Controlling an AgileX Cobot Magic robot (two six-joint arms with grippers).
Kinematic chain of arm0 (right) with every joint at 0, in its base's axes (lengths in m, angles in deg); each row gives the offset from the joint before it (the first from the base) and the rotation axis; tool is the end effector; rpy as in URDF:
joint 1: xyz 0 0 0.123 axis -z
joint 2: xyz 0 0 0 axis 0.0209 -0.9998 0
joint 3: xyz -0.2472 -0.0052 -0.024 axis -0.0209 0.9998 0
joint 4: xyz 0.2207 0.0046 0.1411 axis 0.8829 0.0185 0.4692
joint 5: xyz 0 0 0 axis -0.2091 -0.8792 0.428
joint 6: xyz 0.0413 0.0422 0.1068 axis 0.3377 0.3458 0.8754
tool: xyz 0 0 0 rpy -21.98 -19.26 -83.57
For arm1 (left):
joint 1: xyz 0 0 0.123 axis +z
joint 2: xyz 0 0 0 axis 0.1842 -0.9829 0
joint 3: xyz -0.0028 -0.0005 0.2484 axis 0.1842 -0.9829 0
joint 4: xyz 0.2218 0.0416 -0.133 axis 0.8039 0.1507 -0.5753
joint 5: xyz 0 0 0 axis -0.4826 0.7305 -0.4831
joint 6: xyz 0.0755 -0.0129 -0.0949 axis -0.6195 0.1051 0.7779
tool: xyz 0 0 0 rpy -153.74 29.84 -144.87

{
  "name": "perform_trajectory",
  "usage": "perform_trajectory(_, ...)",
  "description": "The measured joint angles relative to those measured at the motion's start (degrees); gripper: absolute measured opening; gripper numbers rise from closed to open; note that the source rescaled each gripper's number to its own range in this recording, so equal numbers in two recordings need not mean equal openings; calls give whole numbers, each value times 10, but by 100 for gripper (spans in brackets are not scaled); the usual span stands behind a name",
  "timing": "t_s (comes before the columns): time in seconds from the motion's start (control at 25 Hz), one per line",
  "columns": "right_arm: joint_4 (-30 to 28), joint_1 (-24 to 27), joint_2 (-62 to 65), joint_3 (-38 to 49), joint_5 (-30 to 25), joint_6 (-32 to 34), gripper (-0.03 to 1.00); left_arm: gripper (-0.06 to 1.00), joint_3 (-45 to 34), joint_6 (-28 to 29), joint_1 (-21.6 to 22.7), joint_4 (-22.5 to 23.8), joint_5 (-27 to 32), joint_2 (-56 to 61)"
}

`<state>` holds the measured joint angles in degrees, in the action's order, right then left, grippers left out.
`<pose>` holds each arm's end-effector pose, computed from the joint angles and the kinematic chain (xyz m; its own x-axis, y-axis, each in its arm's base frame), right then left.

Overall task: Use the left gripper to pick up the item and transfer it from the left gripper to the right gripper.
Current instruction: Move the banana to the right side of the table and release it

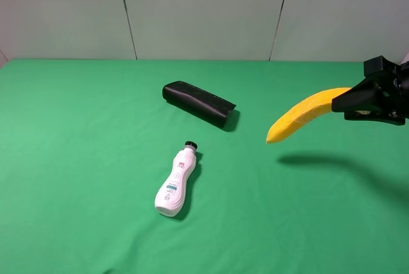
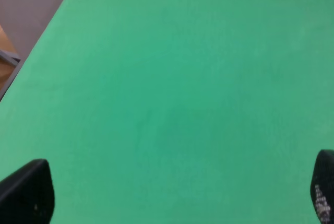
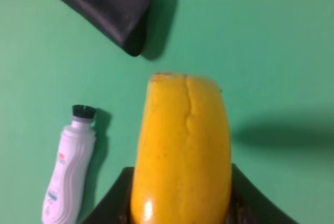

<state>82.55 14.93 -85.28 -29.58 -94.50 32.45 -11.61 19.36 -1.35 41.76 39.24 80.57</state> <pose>0.2510 0.0163 0.1790 -0.8699 0.2504 -0.4250 -0.0435 0.8193 0.5717 0.0654 0.0212 0.2687 -0.4287 -0.1412 -0.8924 -0.2658 0.9637 -0.0248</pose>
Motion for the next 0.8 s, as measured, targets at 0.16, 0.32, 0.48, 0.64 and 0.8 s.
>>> perform_trajectory(0.16,-2,0,-11,1,9,6,1,97,0,0,0,0,0,0)
perform_trajectory(0.32,-4,0,-48,1,18,6,1,97,0,0,0,0,0,0)
perform_trajectory(0.48,-4,0,-83,1,31,4,1,97,0,0,0,0,0,0)
perform_trajectory(0.64,0,0,-111,1,48,3,0,97,0,0,0,0,0,0)
perform_trajectory(0.8,6,1,-132,-1,65,3,0,97,0,0,0,0,0,0)
